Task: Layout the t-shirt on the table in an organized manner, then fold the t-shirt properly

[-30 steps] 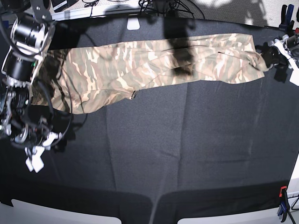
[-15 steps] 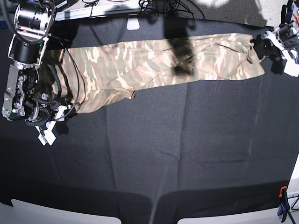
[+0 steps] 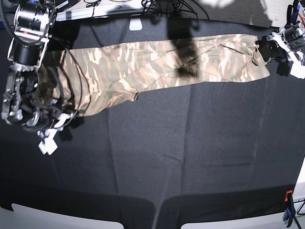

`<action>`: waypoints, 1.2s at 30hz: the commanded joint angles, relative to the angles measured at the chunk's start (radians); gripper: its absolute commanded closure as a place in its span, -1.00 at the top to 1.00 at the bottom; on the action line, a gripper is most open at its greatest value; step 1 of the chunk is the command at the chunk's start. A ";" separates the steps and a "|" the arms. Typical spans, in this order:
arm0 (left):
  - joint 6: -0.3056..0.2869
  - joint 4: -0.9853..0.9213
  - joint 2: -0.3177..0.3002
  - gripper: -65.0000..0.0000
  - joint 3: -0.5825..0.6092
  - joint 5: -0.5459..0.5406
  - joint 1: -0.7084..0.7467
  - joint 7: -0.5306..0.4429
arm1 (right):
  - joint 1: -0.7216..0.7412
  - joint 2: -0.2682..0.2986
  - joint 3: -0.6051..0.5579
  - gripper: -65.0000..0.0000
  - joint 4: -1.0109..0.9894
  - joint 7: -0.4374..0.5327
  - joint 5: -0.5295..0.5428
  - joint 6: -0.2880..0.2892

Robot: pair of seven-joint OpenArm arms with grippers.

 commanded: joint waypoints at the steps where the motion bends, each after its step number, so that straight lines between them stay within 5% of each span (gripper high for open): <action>1: -0.001 0.015 -0.019 -1.00 -0.010 -0.024 0.000 -0.010 | 0.046 0.031 0.006 -1.00 0.016 0.016 0.022 0.006; 7: -0.001 0.015 -0.019 -1.00 -0.010 -0.024 0.000 -0.021 | 0.113 0.074 0.005 -1.00 0.016 0.016 -0.084 0.006; 11: -0.001 0.015 -0.019 -1.00 -0.010 -0.024 -0.001 -0.033 | 0.109 0.116 -0.068 -0.35 0.016 0.016 -0.109 0.006; 21: -0.001 0.015 -0.019 -1.00 -0.010 -0.024 0.000 -0.032 | 0.106 0.187 -0.412 -0.39 0.016 0.015 -0.110 0.006; 30: -0.001 0.015 -0.019 -1.00 -0.010 -0.024 0.000 -0.032 | 0.106 0.187 -0.442 -0.43 0.016 0.015 -0.145 0.006; 36: -0.001 0.015 -0.019 -1.00 -0.010 -0.024 0.000 -0.032 | 0.092 0.185 -0.442 -0.43 0.015 0.015 0.002 0.006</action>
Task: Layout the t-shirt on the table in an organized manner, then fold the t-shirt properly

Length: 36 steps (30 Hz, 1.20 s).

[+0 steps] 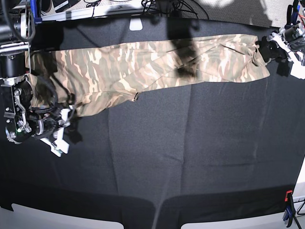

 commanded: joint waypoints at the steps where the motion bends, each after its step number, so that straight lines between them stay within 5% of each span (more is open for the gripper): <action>1: -0.002 0.015 -0.019 -1.00 -0.010 -0.024 0.000 -0.020 | 0.028 0.019 0.008 -0.43 0.014 0.007 0.011 0.006; 18: -0.002 0.015 -0.019 -1.00 -0.010 -0.024 0.000 -0.020 | 0.028 0.019 0.008 -0.43 0.012 0.008 -0.116 0.006; 27: -0.002 0.015 -0.019 -1.00 -0.010 -0.024 0.000 -0.020 | -0.033 0.019 0.008 -0.44 0.011 0.008 0.099 0.006; 36: -0.002 0.015 -0.019 -1.00 -0.010 -0.024 0.000 -0.020 | -0.030 0.019 0.008 -1.00 0.011 0.008 0.191 0.006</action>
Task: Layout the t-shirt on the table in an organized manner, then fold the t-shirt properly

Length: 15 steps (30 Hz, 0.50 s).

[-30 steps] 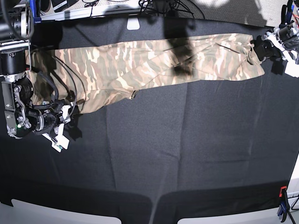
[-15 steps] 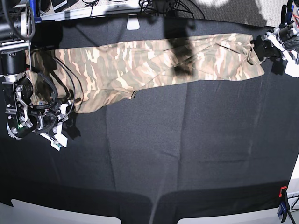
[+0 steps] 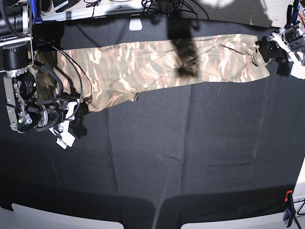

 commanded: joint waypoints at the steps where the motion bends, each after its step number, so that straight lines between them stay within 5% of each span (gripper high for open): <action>1: -0.002 0.015 -0.019 -1.00 -0.010 -0.024 0.000 -0.021 | 0.029 0.018 0.009 -1.00 0.012 0.010 0.011 0.006; 12: -0.002 0.015 -0.019 -1.00 -0.010 -0.024 0.000 -0.020 | 0.071 0.018 0.010 -1.00 0.012 0.010 0.031 0.006; 15: -0.002 0.015 -0.019 -1.00 -0.010 -0.024 0.000 -0.027 | 0.070 0.013 0.010 -0.56 0.012 0.010 0.064 0.006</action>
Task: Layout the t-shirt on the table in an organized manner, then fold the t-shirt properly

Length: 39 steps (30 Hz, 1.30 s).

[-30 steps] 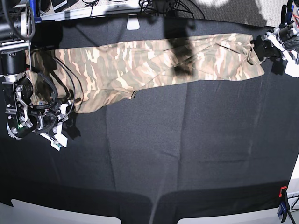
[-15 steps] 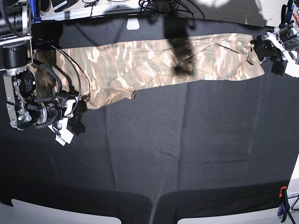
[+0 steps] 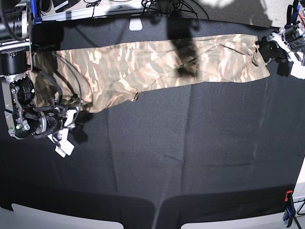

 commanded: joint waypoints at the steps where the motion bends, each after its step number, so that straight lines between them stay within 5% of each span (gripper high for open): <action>1: -0.002 0.015 -0.019 -1.00 -0.010 -0.024 0.000 -0.019 | 0.027 0.013 0.008 -0.42 0.012 0.009 0.014 0.006; 12: -0.002 0.015 -0.019 -1.00 -0.010 -0.024 0.000 -0.040 | 0.025 0.012 0.002 -0.33 0.016 -0.003 0.012 0.006; 17: -0.002 0.015 -0.019 -1.00 -0.010 -0.024 0.000 -0.041 | 0.028 0.017 0.002 -0.34 0.047 -0.247 0.290 0.006; 21: -0.002 0.015 -0.019 -1.00 -0.010 -0.024 0.000 -0.040 | 0.028 0.022 0.002 -0.34 0.078 -0.247 0.401 0.006; 33: -0.002 0.015 -0.019 -1.00 -0.010 -0.024 0.000 -0.041 | 0.023 0.019 0.002 -0.34 0.143 -0.236 0.082 0.006; 39: -0.002 0.015 -0.019 -1.00 -0.010 -0.024 0.000 -0.041 | -0.074 0.020 0.002 -0.45 0.447 -0.124 -0.060 0.006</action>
